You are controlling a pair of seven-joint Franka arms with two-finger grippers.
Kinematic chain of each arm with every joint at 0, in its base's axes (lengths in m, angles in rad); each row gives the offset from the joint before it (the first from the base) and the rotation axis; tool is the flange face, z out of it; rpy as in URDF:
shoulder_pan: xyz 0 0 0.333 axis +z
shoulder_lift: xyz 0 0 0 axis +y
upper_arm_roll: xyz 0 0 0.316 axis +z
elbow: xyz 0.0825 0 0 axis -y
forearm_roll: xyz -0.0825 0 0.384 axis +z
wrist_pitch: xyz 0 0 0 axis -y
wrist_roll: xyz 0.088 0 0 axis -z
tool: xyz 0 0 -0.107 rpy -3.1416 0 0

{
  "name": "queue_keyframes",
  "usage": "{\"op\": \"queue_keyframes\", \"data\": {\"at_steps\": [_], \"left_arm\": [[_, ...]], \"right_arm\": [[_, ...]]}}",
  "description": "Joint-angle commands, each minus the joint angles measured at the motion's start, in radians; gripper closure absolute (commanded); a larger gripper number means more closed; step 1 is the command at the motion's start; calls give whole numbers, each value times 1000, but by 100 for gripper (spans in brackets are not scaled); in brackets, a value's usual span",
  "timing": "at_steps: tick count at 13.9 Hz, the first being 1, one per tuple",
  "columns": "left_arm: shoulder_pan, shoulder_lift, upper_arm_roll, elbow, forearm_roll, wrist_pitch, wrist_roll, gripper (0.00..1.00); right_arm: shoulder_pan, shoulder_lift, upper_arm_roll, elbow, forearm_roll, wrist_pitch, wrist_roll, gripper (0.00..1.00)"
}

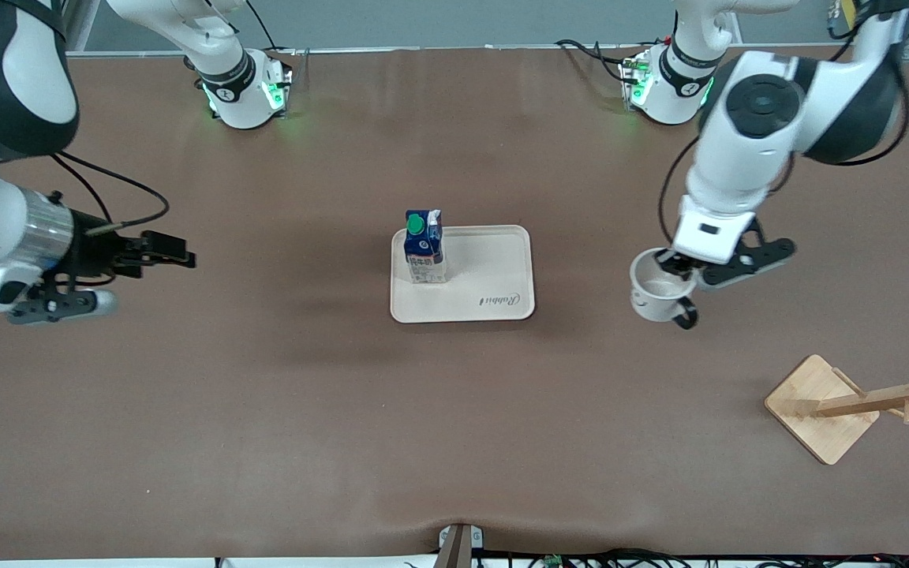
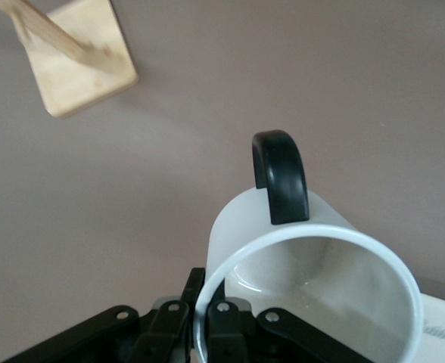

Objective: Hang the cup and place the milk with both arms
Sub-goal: 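Lift the mug with the left gripper while the right gripper reaches the carton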

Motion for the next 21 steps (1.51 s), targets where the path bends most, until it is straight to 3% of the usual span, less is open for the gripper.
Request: {"op": "queue_keyframes", "data": {"at_steps": [1, 3, 7, 10, 11, 14, 16, 18, 21], "left_arm": [[114, -48, -8, 3, -48, -43, 232, 100], [188, -55, -8, 23, -50, -97, 413, 100], [341, -68, -1, 50, -53, -125, 758, 100], [410, 13, 0, 177, -81, -125, 961, 100], [417, 36, 0, 208, -82, -126, 992, 100], [459, 74, 0, 248, -139, -125, 1020, 100], [502, 132, 0, 308, -223, -126, 1123, 100], [513, 184, 0, 374, -232, -126, 1170, 100], [512, 200, 0, 400, -232, -126, 1165, 100]], "right_arm": [[-2, 87, -1, 8, 171, -1, 15, 0], [30, 136, 0, -9, 226, -3, 77, 0], [246, 129, -1, -8, 217, -11, 514, 0], [323, 129, -1, -6, 217, 50, 781, 0], [334, 129, -1, -3, 218, 66, 810, 0], [420, 138, 2, 21, 83, 104, 681, 0], [448, 138, 0, -12, 80, 141, 613, 0], [471, 138, 0, -31, 77, 160, 607, 0], [512, 127, 2, -139, 77, 285, 604, 0]]}}
